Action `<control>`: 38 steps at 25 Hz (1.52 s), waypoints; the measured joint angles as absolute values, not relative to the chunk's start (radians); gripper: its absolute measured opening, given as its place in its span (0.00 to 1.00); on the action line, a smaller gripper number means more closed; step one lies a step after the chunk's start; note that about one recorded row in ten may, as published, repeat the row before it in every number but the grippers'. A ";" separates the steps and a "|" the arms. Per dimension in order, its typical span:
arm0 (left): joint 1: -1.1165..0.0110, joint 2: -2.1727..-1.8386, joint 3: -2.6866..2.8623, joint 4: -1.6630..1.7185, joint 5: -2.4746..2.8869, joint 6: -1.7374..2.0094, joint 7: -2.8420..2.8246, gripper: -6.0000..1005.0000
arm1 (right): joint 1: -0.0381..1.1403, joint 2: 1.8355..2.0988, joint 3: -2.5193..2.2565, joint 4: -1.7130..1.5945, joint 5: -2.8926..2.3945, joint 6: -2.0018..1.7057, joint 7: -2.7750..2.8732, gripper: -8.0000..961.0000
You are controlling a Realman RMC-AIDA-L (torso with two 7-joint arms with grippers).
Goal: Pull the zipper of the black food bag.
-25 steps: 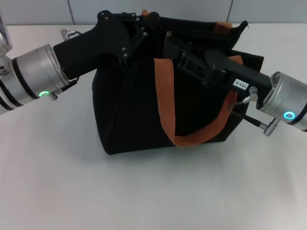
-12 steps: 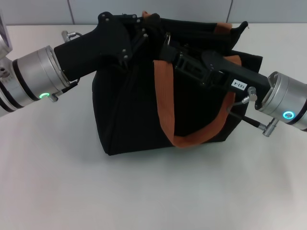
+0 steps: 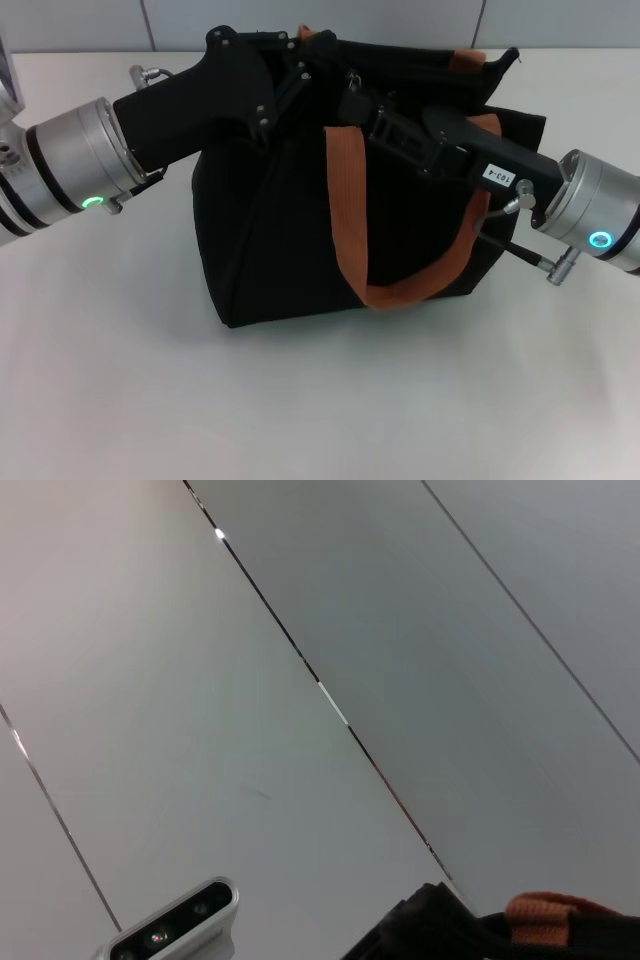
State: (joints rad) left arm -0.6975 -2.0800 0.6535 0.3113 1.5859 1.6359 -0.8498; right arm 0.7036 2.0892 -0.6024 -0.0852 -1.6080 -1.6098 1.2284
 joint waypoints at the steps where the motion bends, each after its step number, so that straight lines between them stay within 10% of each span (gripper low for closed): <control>1: -0.697 -2.080 0.654 0.311 1.586 1.643 -0.850 0.09 | 0.704 2.089 -0.605 -0.085 -1.608 -1.608 1.229 0.35; 14: -0.697 -2.080 0.653 0.301 1.586 1.648 -0.850 0.10 | 0.703 2.091 -0.603 -0.083 -1.607 -1.599 1.227 0.02; 38: -0.660 -2.079 0.644 0.309 1.534 1.670 -0.840 0.12 | 0.630 2.083 -0.524 -0.103 -1.604 -1.546 1.283 0.01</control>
State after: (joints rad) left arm -0.6596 -2.0794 0.6444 0.3087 1.5341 1.6703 -0.8401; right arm 0.6300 2.0832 -0.5240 -0.1027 -1.6043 -1.5463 1.2829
